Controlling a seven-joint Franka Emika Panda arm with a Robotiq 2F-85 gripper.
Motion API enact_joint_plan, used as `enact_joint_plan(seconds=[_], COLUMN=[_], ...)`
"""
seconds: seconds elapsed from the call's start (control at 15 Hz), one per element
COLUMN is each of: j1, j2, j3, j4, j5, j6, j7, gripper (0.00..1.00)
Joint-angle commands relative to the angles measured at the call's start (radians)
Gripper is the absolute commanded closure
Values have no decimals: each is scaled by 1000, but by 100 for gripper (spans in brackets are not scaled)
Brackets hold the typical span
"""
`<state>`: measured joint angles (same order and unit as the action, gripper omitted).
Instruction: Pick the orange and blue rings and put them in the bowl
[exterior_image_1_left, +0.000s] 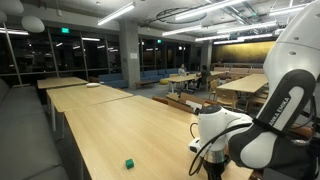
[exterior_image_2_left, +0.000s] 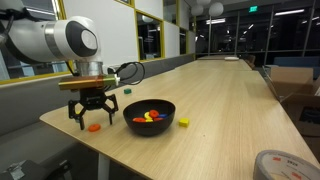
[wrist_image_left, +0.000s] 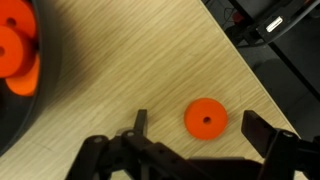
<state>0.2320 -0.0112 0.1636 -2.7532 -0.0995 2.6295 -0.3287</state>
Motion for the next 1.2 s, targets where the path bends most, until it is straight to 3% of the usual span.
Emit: enact_joint_plan(seconds=[0.0,0.4,0.67,1.13], j1=[-18,-21,-33,-97], j2=[7,1,-28,-233], j3=[7,7,-3,-81], j4=[0,6,8,-4], j5=[-18,-20,-24,-59], j6=[31,33,21,-81], j7=[7,8,5,-126], gripper=[34,79,82,82])
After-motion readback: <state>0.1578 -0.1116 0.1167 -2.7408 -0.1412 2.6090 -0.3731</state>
